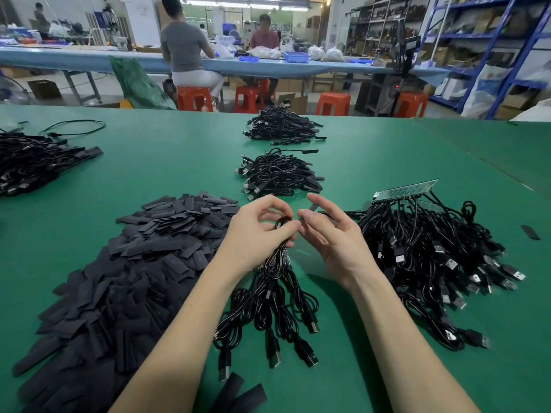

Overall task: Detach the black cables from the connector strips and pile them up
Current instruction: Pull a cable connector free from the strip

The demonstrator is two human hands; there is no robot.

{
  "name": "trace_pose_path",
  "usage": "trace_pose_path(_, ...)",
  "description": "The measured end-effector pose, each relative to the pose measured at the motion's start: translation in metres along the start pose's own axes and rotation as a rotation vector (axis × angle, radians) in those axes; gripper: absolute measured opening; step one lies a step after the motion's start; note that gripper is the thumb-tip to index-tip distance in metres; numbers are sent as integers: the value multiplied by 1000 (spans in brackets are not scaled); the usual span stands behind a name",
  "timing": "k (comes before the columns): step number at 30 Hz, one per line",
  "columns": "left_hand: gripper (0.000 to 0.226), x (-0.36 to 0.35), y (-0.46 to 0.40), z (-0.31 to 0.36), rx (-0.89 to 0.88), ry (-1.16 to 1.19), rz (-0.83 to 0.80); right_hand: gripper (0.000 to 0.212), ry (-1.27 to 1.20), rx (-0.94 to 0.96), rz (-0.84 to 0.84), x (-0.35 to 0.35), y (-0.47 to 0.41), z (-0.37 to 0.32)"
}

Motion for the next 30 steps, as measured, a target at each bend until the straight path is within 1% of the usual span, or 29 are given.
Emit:
trace_pose_path(4,15,-6,0,-7,71,174,-109,27,17,-73,-76,-3,3,-1)
trace_pose_path(8,19,-10,1,-6,109,216,-157,17,-25,-87,-50,0,4,1)
trace_pose_path(13,18,-9,1,-5,121,183,-121,16,-89,-104,-24,0,3,6)
trace_pose_path(18,14,-9,3,-10,153,293,-135,16,-88,-112,-40,0,3,5)
trace_pose_path(26,14,-11,3,-9,156,293,-164,13,-107,-133,-47,-1,4,7)
trace_pose_path(30,14,-13,3,-9,151,317,-156,14,-117,-142,-43,1,5,6)
Point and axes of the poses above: each hand's wrist, its own y-axis away from the middle knuckle, its own x-axis out of the back of the hand, z = x × y, the point moved 10 cm from there along -y, towards the middle knuckle, and after that the axes turned 13 degrees about -z, right-handed, at the moved point
